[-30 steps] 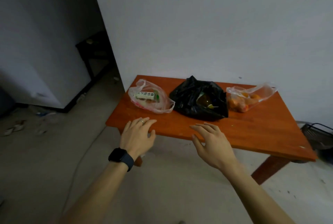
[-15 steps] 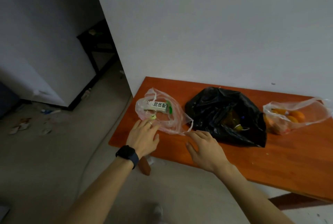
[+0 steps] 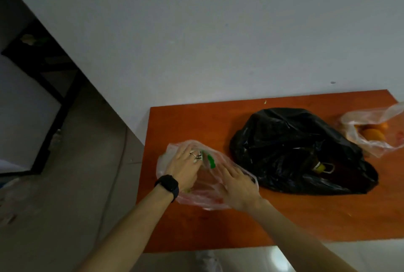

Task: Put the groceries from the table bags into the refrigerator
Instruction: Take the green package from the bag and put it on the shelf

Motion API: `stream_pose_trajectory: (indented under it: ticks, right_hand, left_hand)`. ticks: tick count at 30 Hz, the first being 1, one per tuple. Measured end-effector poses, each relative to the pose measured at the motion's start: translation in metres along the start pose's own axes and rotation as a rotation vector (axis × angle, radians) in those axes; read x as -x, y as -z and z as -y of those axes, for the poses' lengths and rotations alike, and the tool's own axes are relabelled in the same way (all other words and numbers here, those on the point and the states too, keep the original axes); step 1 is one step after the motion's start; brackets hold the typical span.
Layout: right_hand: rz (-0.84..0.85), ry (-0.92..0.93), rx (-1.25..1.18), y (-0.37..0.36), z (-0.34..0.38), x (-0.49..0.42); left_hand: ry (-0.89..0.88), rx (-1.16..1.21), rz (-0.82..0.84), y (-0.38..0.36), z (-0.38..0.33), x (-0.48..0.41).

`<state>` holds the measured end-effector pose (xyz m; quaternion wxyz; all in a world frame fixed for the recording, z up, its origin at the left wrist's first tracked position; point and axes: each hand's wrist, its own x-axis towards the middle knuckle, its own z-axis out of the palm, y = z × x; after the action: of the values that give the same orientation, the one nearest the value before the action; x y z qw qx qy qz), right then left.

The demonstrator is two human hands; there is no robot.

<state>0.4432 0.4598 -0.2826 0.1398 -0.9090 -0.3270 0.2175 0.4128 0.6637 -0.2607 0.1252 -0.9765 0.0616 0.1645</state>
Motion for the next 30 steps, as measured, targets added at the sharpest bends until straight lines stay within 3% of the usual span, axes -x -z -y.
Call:
stream_pose_trajectory:
  ticks: [7, 12, 22, 30]
  right_hand:
    - [0.212, -0.164, 0.083, -0.033, -0.016, -0.072]
    - [0.244, -0.291, 0.162, -0.041, -0.024, -0.103]
    - [0.154, -0.396, 0.211, -0.06, -0.027, -0.13]
    - [-0.114, -0.224, 0.123, -0.081, -0.032, -0.1]
  left_hand:
    - [-0.113, -0.07, 0.17, -0.053, 0.049, -0.058]
    - [-0.199, -0.252, 0.189, -0.079, 0.062, -0.085]
    - [-0.215, -0.105, 0.215, -0.093, 0.061, -0.126]
    - [-0.246, 0.059, 0.138, -0.095, 0.064, -0.134]
